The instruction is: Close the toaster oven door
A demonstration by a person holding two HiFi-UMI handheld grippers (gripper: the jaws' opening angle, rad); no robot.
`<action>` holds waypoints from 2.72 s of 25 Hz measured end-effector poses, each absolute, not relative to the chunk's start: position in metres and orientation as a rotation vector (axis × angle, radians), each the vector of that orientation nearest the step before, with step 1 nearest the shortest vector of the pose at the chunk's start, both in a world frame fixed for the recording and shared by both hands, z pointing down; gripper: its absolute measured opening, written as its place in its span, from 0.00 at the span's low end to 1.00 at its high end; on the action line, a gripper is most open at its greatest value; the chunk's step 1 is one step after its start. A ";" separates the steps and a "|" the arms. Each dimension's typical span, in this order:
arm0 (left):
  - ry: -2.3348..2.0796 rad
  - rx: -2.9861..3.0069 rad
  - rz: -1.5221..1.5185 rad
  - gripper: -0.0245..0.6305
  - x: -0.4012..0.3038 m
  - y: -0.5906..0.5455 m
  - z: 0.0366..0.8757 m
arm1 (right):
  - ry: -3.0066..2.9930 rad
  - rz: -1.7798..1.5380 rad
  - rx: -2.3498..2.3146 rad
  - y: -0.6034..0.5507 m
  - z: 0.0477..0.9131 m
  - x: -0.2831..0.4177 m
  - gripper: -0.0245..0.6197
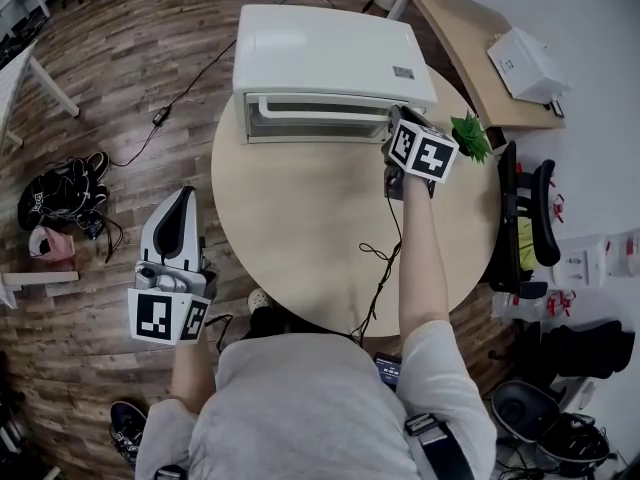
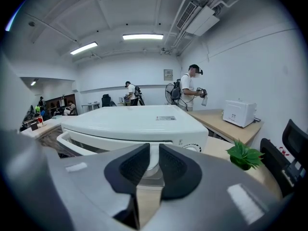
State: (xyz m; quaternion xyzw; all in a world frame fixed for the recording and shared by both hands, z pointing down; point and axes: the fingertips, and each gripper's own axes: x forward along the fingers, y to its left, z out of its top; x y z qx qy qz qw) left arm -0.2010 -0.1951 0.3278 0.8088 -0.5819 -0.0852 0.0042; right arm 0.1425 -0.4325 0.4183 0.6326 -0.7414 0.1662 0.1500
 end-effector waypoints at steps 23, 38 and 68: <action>-1.797 2.581 -0.296 0.05 -0.195 -0.201 0.315 | -2.317 0.230 1.806 -0.380 0.398 0.120 0.05; -1.692 2.669 -0.313 0.05 -0.170 -0.202 0.302 | -2.446 0.097 1.829 -0.299 0.358 0.105 0.05; -1.478 2.828 -0.352 0.05 -0.117 -0.177 0.281 | -2.499 -0.149 1.946 -0.170 0.305 0.113 0.05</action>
